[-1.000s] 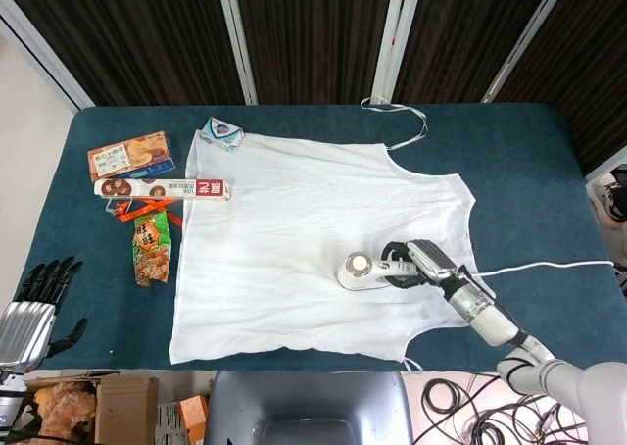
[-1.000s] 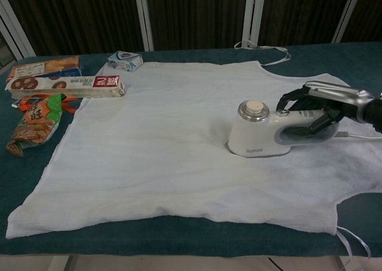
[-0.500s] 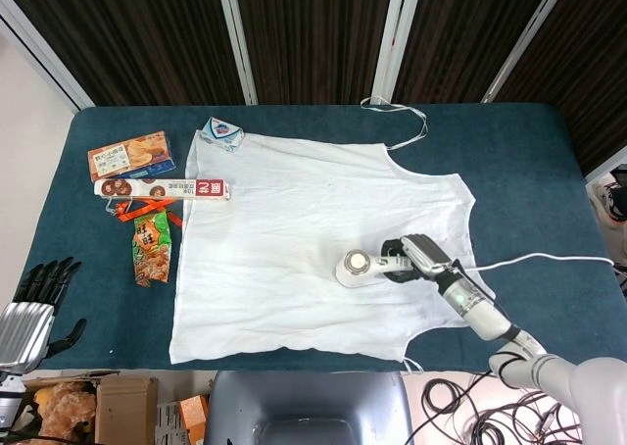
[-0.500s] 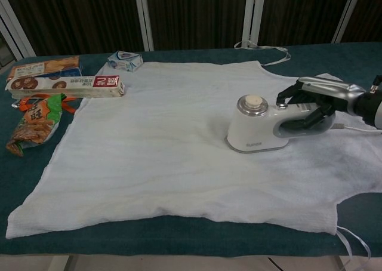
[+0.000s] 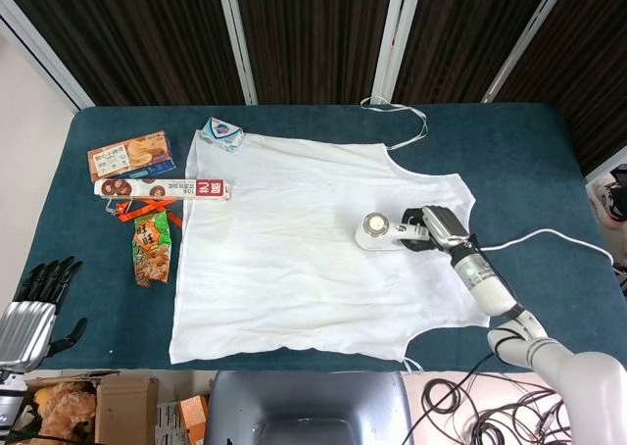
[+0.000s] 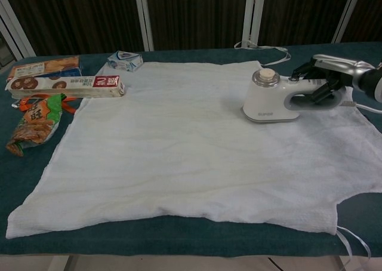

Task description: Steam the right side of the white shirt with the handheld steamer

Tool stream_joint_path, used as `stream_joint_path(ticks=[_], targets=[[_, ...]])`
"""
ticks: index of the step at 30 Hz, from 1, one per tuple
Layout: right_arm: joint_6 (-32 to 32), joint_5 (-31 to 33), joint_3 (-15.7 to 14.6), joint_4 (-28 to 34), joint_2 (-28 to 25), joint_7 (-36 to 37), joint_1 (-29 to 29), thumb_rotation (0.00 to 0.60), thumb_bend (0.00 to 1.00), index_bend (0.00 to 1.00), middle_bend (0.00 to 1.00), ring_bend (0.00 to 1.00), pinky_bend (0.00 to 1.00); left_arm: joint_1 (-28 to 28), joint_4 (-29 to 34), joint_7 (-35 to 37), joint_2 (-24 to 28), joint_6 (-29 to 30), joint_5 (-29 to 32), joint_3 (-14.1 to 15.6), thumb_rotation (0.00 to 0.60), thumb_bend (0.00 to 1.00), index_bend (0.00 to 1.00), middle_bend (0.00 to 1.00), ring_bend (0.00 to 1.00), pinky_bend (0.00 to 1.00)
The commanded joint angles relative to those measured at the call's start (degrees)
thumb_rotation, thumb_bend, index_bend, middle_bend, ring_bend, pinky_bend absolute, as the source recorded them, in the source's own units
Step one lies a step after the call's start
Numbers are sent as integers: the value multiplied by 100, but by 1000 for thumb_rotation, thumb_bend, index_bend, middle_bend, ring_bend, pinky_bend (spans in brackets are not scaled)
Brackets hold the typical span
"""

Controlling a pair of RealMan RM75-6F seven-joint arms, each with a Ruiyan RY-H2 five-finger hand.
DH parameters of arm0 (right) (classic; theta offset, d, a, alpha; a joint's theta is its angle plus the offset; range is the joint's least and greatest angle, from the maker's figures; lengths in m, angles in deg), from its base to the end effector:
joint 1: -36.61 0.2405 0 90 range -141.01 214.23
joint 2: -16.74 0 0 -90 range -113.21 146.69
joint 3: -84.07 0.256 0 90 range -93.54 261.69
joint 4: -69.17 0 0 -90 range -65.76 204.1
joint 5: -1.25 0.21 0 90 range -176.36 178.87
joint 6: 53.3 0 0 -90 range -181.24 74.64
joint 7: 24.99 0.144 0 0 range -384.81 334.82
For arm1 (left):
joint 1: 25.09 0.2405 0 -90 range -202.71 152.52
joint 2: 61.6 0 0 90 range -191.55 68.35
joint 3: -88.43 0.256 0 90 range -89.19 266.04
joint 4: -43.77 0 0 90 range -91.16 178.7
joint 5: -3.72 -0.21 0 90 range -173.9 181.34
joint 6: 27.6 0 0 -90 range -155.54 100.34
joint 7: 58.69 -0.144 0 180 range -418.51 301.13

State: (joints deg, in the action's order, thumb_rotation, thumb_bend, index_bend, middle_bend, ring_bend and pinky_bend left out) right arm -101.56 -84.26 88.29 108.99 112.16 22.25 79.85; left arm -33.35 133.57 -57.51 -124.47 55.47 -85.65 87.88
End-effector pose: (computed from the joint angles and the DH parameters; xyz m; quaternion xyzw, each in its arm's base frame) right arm -0.2648 -0.4147 0.0134 0.6387 -0.5292 0.4220 0.3659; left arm -0.3087 0.1914 0.1572 -0.6437 -0.3639 -0.3788 0.5565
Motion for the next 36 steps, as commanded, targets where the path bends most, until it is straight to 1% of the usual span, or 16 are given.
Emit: stream_joint_path(ticks=[1,5,10,16,24,29,36], targets=[[134,42,39,-150,107,79,97,600,777,1000,1000,1000,1000,-6,-2,0,-1,-7,13,-9,600,343,0,40,6,50],[174,-40,-52,-290,235,72,129,600,777,1000,1000,1000,1000,0,-6,20,5,9,31,-25,600,344,0,40,6,49],[56,-169,-167,-243,261,150,99,600,777,1000,1000,1000,1000,5,-3,19,11,11,33,-21,600,344,0,39,6,49],[-193,-407,-337,130,167,112,88,600,777,1000,1000,1000,1000,9,-7,29,11,22,36,-29,600,343,0,39,7,49],[-370,-712,-570,960,-18,34,146,600,777,1000,1000,1000,1000,-1,-12,49,14,13,22,-27,600,344,0,39,6,49],[-310,-639,-515,1083,-1,-174,202,600,777,1000,1000,1000,1000,-18,-18,66,18,-37,48,-29,600,344,0,39,6,50],[21,-328,-304,814,96,-349,327,600,777,1000,1000,1000,1000,-25,-21,69,13,-49,61,-35,600,344,0,39,7,49]])
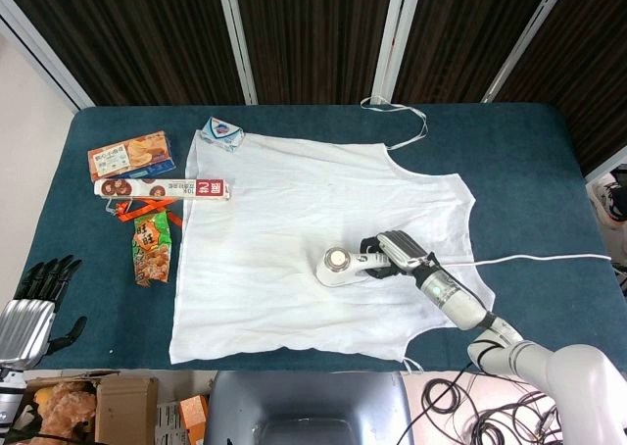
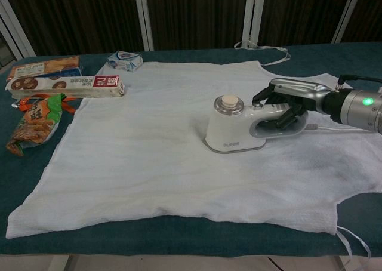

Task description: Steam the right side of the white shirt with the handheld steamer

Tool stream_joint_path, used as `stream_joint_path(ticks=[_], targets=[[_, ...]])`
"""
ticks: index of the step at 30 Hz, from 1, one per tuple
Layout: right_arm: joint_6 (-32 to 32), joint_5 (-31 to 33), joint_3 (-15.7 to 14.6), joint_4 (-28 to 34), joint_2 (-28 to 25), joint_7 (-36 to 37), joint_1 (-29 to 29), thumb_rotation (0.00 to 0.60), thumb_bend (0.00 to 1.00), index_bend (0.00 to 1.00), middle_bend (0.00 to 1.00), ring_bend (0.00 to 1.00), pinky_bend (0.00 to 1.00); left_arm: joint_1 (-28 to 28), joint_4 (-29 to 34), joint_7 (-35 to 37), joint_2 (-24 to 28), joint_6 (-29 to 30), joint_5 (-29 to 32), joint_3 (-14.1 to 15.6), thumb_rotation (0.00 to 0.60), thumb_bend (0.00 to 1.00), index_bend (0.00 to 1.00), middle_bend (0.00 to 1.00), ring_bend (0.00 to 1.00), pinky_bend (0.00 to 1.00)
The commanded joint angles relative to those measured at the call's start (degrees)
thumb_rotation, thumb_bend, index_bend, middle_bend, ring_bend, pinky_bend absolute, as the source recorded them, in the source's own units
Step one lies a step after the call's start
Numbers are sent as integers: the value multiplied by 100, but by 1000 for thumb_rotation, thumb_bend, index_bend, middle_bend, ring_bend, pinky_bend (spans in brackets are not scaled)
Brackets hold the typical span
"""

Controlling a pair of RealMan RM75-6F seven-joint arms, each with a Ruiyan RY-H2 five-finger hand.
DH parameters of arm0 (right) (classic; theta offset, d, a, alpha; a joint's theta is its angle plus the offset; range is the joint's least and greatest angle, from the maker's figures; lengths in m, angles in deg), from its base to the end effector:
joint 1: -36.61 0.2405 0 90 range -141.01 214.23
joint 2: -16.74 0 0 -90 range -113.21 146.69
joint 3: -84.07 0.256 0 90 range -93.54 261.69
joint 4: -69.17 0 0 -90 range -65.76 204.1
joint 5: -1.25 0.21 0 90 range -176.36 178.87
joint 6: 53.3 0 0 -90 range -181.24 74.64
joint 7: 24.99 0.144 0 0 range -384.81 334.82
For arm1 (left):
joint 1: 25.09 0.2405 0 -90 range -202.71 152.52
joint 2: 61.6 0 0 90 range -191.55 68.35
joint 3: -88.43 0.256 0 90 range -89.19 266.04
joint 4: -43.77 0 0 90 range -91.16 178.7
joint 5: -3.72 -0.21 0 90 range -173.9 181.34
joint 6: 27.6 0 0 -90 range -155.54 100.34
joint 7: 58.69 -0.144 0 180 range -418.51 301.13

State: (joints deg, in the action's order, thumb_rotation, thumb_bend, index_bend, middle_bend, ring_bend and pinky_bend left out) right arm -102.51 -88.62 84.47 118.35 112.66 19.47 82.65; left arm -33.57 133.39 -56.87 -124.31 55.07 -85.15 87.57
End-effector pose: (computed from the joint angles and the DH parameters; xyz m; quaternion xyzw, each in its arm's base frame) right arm -0.2181 -0.3855 -0.0344 0.7061 -0.5159 0.4016 0.2719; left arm -0.3098 0.1940 0.1589 -0.6409 -0.3669 -0.3796 0.5573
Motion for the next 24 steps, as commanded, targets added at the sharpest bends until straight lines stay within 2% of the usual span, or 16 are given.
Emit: stream_joint_path(ticks=[1,15,24], targets=[[174,152,101,-179,62,-102,62,600,777,1000,1000,1000,1000,-6,-5,9,-6,-23,19,-3,600,344,0,40,7,49],[678,710,436,-1060,213,-500,96,600,777,1000,1000,1000,1000,-35,-9,-12,-8,-80,55,-12,600,344,0,40,7,46],[303,603,467,-1075,58,-303,8,600,777,1000,1000,1000,1000,-64,-12,-44,-26,-140,92,-23,600,344,0,39,6,45]])
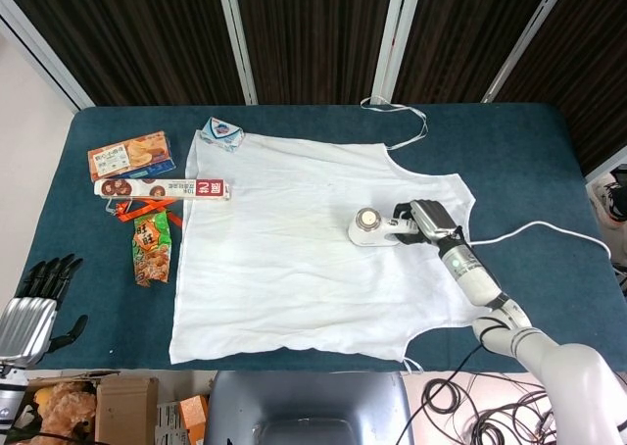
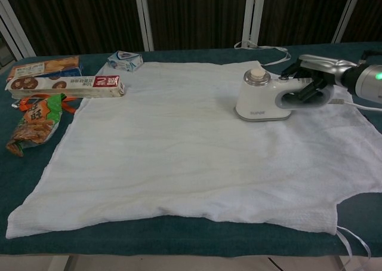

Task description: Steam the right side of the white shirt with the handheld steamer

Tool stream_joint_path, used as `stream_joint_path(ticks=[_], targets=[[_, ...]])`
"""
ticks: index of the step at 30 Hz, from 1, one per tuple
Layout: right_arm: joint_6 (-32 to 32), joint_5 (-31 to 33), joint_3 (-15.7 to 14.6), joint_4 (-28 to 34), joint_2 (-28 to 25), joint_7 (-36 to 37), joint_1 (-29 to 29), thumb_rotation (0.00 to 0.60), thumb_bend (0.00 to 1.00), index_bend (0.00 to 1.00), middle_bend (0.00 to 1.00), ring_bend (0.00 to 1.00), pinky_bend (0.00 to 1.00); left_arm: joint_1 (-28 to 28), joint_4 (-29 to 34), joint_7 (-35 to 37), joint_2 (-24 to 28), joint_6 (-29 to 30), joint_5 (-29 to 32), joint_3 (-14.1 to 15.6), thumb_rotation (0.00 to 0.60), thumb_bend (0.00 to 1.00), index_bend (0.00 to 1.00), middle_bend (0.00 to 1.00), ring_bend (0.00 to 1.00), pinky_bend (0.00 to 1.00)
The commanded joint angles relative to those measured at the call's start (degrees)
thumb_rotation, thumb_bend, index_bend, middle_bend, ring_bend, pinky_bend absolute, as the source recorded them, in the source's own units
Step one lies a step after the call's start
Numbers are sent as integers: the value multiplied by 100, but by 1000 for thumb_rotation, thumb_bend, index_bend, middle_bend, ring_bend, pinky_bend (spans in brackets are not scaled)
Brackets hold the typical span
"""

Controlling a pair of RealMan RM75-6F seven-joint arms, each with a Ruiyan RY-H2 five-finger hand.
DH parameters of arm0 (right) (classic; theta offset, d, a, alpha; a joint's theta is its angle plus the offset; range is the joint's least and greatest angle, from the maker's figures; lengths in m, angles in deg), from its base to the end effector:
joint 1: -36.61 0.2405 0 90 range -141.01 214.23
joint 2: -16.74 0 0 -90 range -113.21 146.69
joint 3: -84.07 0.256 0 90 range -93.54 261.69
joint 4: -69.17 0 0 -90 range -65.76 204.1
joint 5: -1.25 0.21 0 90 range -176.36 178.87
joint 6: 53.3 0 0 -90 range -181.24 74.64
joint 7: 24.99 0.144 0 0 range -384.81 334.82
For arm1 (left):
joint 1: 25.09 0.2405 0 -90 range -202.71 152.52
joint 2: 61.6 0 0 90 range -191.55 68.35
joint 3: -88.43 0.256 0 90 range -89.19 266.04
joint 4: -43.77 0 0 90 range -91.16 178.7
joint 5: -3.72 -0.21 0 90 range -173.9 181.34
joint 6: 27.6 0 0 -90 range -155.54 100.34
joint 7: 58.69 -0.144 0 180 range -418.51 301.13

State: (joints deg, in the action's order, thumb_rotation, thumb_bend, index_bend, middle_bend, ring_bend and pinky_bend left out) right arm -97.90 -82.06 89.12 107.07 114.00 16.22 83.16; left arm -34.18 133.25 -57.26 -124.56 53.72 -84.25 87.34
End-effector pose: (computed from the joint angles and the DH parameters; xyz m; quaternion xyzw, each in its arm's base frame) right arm -0.2485 -0.4311 0.0043 0.6623 -0.5038 0.3978 0.3864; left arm -0.3110 0.1983 0.1562 -0.6425 -0.3710 -0.3727 0.5574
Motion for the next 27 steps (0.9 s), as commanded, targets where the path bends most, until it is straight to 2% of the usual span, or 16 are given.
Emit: stream_joint_path(ticks=[1,9,13,18,27], targets=[[-270,-70,13,122,-143,42,-77,600,778,1000,1000,1000,1000,-2,2,-11,-2,-3,2,1,600,344,0,39,7,45],[-1025,-166,-107,1017,-1008,12,-622,600,778,1000,1000,1000,1000,25,10,10,8,70,-57,21,600,343,0,39,6,44],[-1147,-17,-212,1292,-1417,-130,-1025,600,778,1000,1000,1000,1000,21,17,13,9,71,-87,33,600,345,0,40,6,45],[-882,248,-323,865,-1420,-15,-1402,600,777,1000,1000,1000,1000,-15,25,0,-5,14,-128,55,600,344,0,39,6,45],[-571,154,-417,-373,-820,772,-1553,600,777,1000,1000,963,1000,-75,15,-17,-28,-107,-59,40,600,344,0,40,6,44]])
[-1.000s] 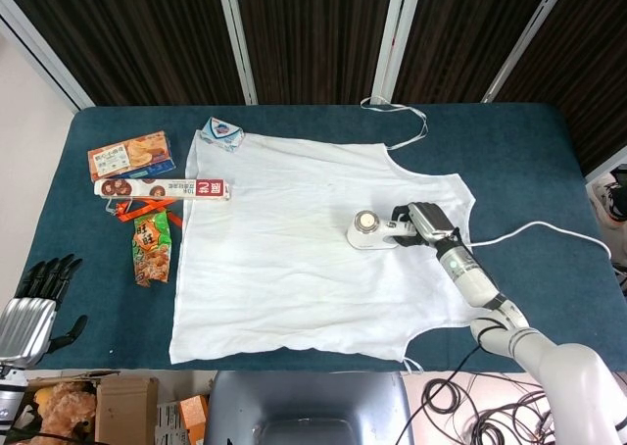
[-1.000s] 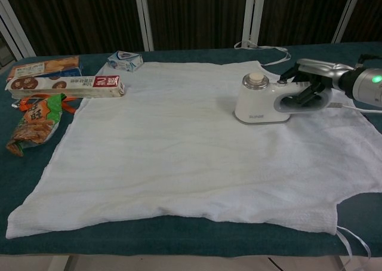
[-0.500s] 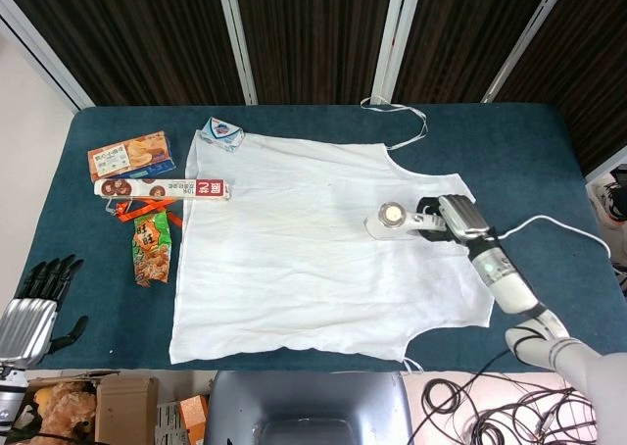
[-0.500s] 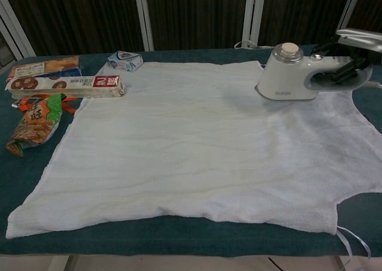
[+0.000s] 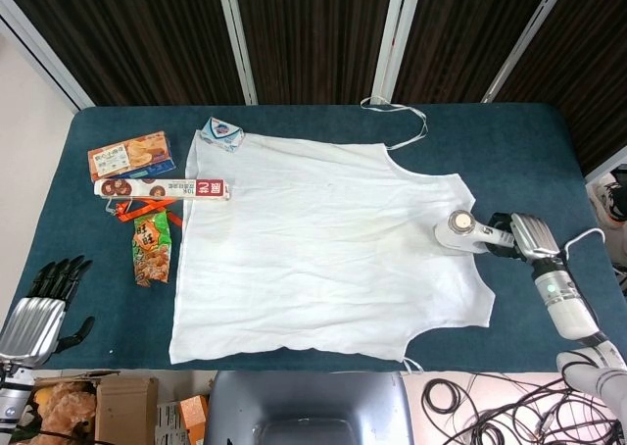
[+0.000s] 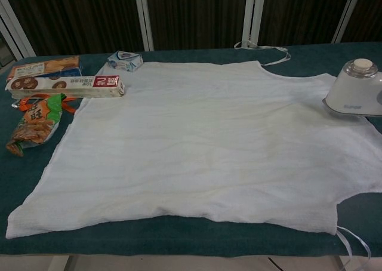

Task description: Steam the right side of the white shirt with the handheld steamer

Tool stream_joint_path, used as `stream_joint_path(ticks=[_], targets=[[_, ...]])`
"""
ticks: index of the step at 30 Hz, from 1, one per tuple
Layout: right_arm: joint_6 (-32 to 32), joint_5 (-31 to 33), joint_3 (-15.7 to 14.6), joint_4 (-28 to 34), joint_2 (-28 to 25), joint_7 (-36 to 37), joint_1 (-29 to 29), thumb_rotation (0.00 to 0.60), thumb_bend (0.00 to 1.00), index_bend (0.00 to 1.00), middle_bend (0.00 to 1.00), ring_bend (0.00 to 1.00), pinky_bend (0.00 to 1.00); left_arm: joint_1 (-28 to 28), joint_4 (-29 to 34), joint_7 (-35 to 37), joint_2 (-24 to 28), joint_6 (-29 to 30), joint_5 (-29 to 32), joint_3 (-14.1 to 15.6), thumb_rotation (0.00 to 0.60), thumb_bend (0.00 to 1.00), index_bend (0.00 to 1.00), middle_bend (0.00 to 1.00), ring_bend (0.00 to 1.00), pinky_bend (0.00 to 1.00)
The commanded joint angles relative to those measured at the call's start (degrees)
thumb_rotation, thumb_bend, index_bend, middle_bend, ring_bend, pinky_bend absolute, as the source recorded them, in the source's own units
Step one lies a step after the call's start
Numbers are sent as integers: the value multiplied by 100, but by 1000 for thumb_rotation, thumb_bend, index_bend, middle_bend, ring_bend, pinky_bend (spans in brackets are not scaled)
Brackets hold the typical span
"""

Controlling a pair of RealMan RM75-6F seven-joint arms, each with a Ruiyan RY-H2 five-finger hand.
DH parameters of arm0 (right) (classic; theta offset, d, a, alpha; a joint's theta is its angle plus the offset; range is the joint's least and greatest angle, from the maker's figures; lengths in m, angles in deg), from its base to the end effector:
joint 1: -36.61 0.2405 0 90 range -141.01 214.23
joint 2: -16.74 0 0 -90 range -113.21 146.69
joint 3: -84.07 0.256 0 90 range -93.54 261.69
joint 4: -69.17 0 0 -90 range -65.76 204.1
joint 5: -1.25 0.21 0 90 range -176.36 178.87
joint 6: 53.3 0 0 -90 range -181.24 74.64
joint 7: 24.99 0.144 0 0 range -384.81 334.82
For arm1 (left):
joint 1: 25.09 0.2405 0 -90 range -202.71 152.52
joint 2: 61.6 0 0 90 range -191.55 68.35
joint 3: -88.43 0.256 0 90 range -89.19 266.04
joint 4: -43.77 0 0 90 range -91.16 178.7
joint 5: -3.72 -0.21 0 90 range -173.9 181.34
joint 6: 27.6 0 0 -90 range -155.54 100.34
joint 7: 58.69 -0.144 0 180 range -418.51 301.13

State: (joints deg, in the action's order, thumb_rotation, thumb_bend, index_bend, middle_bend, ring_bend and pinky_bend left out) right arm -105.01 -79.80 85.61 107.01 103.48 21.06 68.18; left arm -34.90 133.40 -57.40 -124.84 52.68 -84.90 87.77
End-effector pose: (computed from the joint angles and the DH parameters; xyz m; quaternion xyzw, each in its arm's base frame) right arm -0.3752 -0.3669 0.1028 0.5795 -0.5284 0.3774 0.4924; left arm -0.3082 0.2000 0.1503 -0.6524 -0.3729 -0.3707 0.5458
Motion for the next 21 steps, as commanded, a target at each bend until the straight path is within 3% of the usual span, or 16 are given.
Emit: stream_joint_path(ticks=[1,8,11,14,16,19,21], targets=[[161,-99,-79,-453,278,338,-52,600,777,1000,1000,948,1000,-1,1,-2,2,4,6,-4,600,344,0,39,6,45],[253,-281,-155,-829,489,622,-31,600,777,996,1000,883,1000,16,8,33,26,27,10,6,600,344,0,40,7,45],[278,-305,-169,-853,500,650,-29,600,766,934,969,828,999,18,8,36,29,34,7,7,600,344,0,39,7,45],[548,-354,-248,-836,453,747,-3,600,612,623,721,579,859,39,11,55,37,74,-6,14,600,346,0,60,18,45],[748,-358,-270,-787,390,762,34,600,447,376,497,376,650,39,11,77,45,68,-5,18,600,348,0,77,27,45],[928,-368,-289,-659,279,778,70,600,313,165,301,203,499,37,9,101,51,69,-16,21,600,348,0,78,31,45],[957,-372,-283,-561,205,777,81,600,263,80,226,144,451,37,3,106,50,78,-20,18,600,348,0,77,32,45]])
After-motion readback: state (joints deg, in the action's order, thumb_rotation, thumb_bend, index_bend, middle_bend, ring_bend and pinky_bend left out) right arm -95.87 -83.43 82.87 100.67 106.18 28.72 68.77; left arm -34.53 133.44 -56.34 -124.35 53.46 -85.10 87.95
